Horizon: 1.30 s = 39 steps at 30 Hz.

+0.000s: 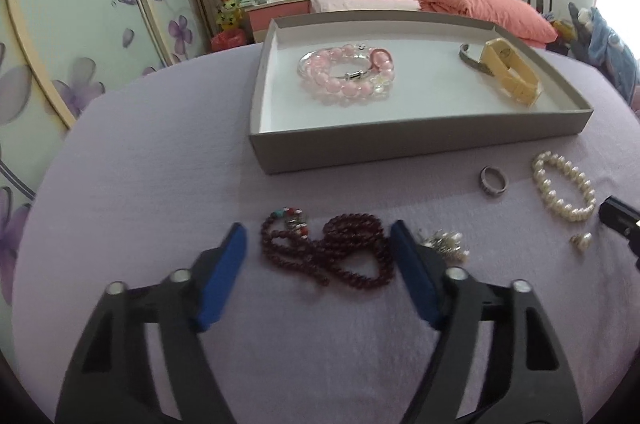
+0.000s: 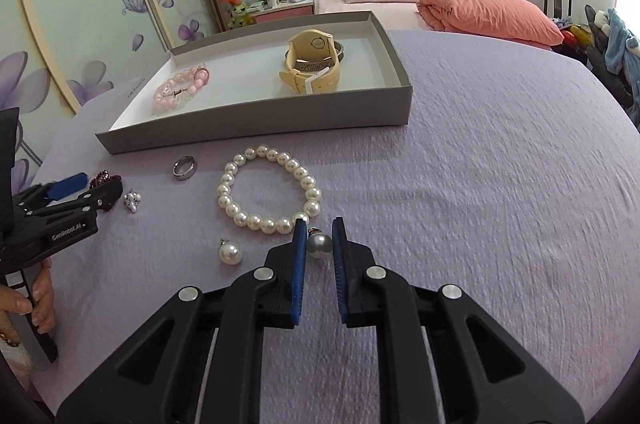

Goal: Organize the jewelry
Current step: 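Grasp the dark red bead necklace with the left tool while the right tool holds the earring, then lift the necklace with the left tool toward the tray while the right tool carries the earring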

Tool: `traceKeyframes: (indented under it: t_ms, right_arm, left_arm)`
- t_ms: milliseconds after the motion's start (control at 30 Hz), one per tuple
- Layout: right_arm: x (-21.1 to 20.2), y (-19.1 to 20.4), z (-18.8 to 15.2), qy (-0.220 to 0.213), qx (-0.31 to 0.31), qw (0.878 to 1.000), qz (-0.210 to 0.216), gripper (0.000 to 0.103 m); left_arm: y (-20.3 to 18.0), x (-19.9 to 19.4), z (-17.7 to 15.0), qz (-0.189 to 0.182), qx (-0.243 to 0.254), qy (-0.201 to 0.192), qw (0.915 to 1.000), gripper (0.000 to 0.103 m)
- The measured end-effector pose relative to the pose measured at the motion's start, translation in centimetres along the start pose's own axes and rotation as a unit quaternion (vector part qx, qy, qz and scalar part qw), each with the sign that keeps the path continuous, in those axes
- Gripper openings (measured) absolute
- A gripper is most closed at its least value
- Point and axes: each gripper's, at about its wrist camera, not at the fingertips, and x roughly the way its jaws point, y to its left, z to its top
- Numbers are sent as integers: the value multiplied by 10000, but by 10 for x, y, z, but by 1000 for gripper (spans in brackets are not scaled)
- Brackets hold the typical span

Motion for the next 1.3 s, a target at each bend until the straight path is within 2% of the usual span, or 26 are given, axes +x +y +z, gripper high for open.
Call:
traceKeyframes:
  t_ms: [67, 200, 233, 400, 767, 1167, 1200, 1300]
  right_arm:
    - [-1, 1, 0, -14, 2, 10000, 25, 14]
    - [-3, 4, 0, -50, 7, 10000, 84, 14]
    - [-4, 4, 0, -61, 3, 9999, 95, 14]
    - [-7, 8, 1, -126, -13, 9998, 173, 14]
    - [-26, 16, 4, -390, -123, 9989, 219, 14]
    - [-41, 20, 15, -659, -172, 9973, 268, 14]
    - [-42, 20, 16, -688, -174, 9971, 274, 14]
    - [-45, 21, 22, -774, -183, 9964, 286, 14]
  left_arm:
    - [-1, -1, 0, -127, -3, -15, 9999, 54]
    - [-3, -4, -4, -272, 57, -51, 9996, 16]
    - [-2, -5, -5, -269, 76, -48, 9996, 14]
    - [1, -11, -12, -370, 125, -87, 9992, 11]
    - [8, -52, -13, -457, 164, -740, 9961, 9]
    - [14, -108, 20, -696, 41, -1426, 9873, 9]
    - [14, -113, 25, -701, 37, -1481, 9865, 5]
    - [12, -128, 37, -744, 42, -1654, 9834, 5]
